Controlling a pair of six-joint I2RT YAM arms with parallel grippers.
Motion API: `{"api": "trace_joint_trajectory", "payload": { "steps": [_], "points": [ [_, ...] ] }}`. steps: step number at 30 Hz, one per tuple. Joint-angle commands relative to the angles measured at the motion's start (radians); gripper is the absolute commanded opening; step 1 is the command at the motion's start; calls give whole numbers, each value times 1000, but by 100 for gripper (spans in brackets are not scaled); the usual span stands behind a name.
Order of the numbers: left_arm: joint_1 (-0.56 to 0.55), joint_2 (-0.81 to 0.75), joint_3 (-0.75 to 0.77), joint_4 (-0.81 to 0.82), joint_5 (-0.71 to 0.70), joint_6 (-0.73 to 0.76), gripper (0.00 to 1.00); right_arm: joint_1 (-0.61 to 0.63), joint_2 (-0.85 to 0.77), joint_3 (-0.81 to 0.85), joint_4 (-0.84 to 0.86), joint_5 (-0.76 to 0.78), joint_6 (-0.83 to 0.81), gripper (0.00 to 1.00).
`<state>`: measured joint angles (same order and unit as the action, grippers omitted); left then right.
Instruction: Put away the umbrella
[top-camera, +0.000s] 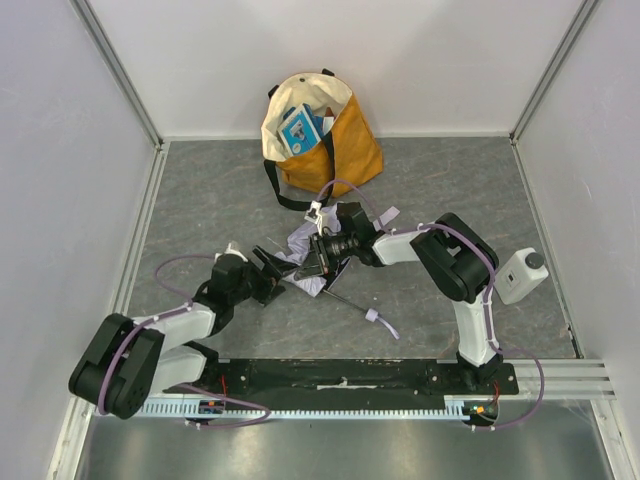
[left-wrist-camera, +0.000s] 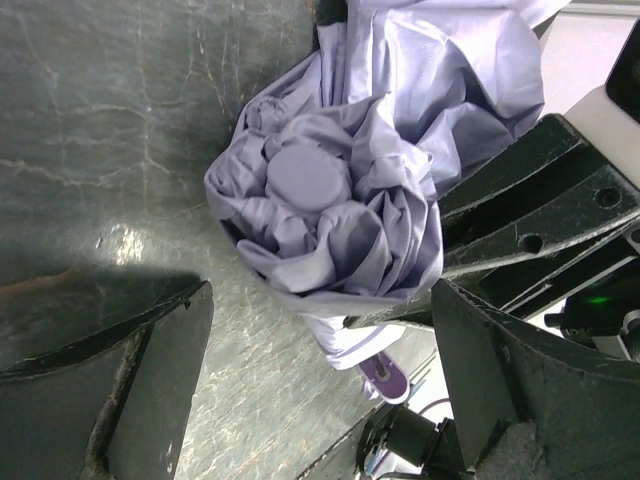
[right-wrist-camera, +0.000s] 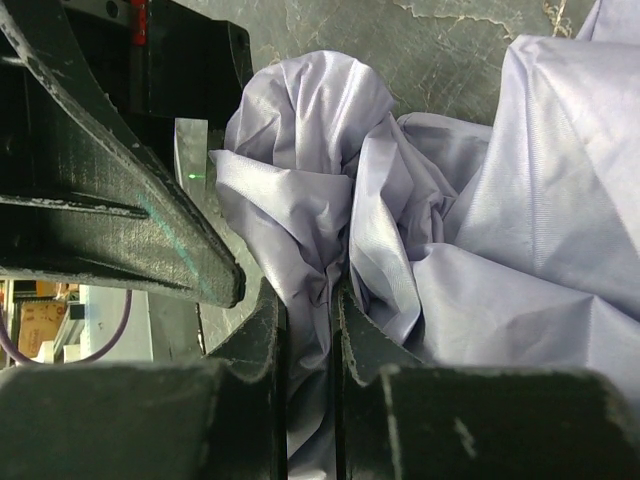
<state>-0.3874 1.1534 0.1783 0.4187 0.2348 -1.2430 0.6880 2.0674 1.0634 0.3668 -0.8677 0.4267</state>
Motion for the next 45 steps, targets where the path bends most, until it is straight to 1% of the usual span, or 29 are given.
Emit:
{"api": "trace_joint_trajectory", "payload": {
  "steps": [1,4,5,11,12,14,16,21,23,24,25,27,30,32,35,37,39,42,45],
  "points": [
    [5,49,47,57,-55,-16,94,1,117,-77,-292,53,27,0],
    [5,121,65,61,-72,-24,92,-2,117,-75,-284,45,32,0],
    [7,147,75,61,-71,-23,90,-4,119,-75,-281,44,33,0],
    [7,265,85,164,-63,-38,79,-5,122,-75,-272,35,40,0],
    [8,281,90,172,-65,-33,73,-5,123,-74,-272,33,41,0],
    [5,289,98,166,-68,-16,66,-7,120,-72,-270,32,41,0],
    [10,284,99,147,-78,5,54,-10,115,-75,-272,33,41,0],
    [13,264,156,5,-74,106,14,-15,93,-91,-273,39,40,0],
    [15,262,187,-49,-48,146,8,-12,65,-98,-279,55,40,0],
    [12,256,199,-90,-37,163,2,-12,50,-105,-282,64,40,0],
    [12,253,213,-128,-32,175,2,-12,28,-108,-298,82,37,2],
    [12,253,239,-204,-11,203,2,-10,-12,-105,-348,143,9,10],
    [5,256,279,-319,18,223,2,2,-73,-102,-414,232,-14,18],
    [-4,273,325,-412,21,241,2,19,-116,-95,-439,286,-25,27],
    [-31,296,409,-616,-24,240,2,67,-171,-77,-482,392,-54,39],
    [-41,316,447,-691,-25,240,2,99,-213,-69,-499,465,-71,49],
    [-53,325,474,-738,-43,229,2,128,-262,-72,-503,556,-86,56],
    [-68,324,467,-755,-65,194,2,206,-348,-91,-500,738,-108,64],
    [-82,331,463,-773,-77,166,2,304,-420,-111,-490,970,-144,69]
  ]
}}
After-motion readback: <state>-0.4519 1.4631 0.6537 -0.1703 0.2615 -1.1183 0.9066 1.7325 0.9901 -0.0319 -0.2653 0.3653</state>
